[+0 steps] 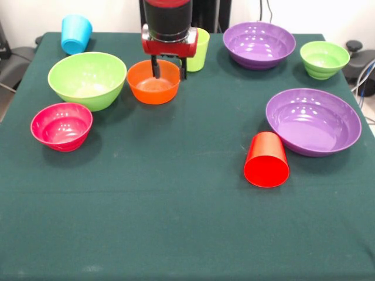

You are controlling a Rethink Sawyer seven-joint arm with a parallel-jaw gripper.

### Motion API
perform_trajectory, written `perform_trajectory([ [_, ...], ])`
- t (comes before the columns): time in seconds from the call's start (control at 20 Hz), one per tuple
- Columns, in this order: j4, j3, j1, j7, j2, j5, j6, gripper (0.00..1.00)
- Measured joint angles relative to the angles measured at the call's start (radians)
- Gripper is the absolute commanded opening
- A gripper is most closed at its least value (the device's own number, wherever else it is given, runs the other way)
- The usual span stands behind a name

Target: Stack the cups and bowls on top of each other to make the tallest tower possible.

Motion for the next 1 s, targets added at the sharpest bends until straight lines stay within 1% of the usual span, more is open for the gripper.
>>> perform_trajectory([
  [0.35, -0.04, -0.004, 0.0, 0.0, 0.075, -0.004, -0.021, 1.0],
  [0.6, -0.044, -0.005, 0.0, 0.0, 0.097, -0.015, -0.026, 1.0],
  [0.95, -0.044, -0.006, 0.0, 0.0, 0.109, -0.036, -0.026, 1.0],
  [1.0, -0.044, -0.006, 0.0, 0.0, 0.109, -0.046, -0.026, 0.0],
])
